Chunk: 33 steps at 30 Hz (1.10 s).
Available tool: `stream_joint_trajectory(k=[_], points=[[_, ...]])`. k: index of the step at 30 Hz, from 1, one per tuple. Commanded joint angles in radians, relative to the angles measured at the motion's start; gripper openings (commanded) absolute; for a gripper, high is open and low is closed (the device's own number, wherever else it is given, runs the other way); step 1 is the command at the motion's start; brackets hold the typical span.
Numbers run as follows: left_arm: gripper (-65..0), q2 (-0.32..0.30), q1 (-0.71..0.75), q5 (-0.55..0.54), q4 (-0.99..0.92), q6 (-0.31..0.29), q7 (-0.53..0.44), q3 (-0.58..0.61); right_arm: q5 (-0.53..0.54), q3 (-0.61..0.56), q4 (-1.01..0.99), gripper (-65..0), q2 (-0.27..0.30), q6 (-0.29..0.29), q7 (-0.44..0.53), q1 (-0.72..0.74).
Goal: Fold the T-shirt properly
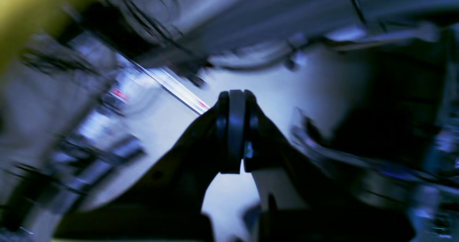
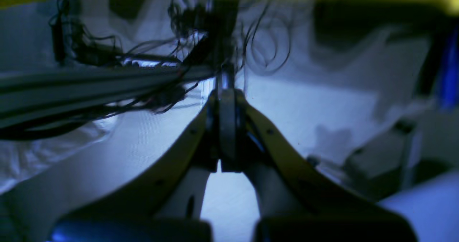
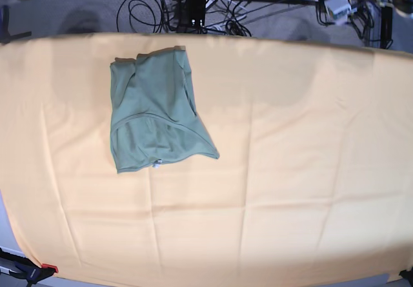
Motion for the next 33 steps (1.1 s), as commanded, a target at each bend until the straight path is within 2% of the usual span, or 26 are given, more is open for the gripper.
stream_joint_trajectory(k=[1,4,8,11,13,17,22,25,27,31,33], points=[[-65.0,0.008,0.049,-0.024,0.011,-0.002,-0.007,-0.008,0.016,-0.005,-0.008,-65.0,-0.002,0.001,0.008,-0.026],[-65.0,0.084,0.151,0.021,0.011,-0.002,-0.007,-0.004,0.016,-0.086,-0.076,-65.0,-0.016,0.001,0.008,-0.06],[-65.0,0.186,0.229,0.167,-0.022,-0.02,-0.007,0.037,0.016,-0.266,-0.203,-65.0,-0.016,0.001,0.008,-0.073],[-65.0,0.235,0.241,0.308,-0.097,-0.028,-0.097,0.103,-0.009,-0.41,-0.317,-65.0,-0.015,0.001,0.029,-0.06],[-65.0,0.237,0.23,0.376,-0.169,-0.012,-0.182,0.164,-0.125,-0.501,-0.394,-65.0,-0.015,0.001,0.116,-0.036],[-65.0,0.238,0.129,0.516,-0.361,0.002,-0.28,0.291,-0.347,-0.655,-0.557,-65.0,-0.015,0.001,0.262,0.043],[-65.0,0.241,-0.074,0.649,-0.71,0.002,-0.443,0.417,-0.579,-0.814,-0.785,-65.0,-0.015,0.001,0.52,0.153],[-65.0,0.266,-0.217,0.741,-0.937,0.001,-0.543,0.467,-0.719,-0.889,-0.922,-65.0,-0.016,0.001,0.682,0.235],[-65.0,0.293,-0.301,0.836,-1.087,0.001,-0.655,0.486,-0.808,-0.936,-1.011,-65.0,-0.016,0.001,0.803,0.288],[-65.0,0.334,-0.452,1.01,-1.348,0.001,-0.989,0.508,-0.966,-1.017,-1.164,-65.0,-0.019,-0.002,1.014,0.404],[-65.0,0.351,-0.523,1.101,-1.449,0.002,-1.138,0.513,-1.032,-1.05,-1.226,-65.0,-0.024,-0.087,1.096,0.458]])
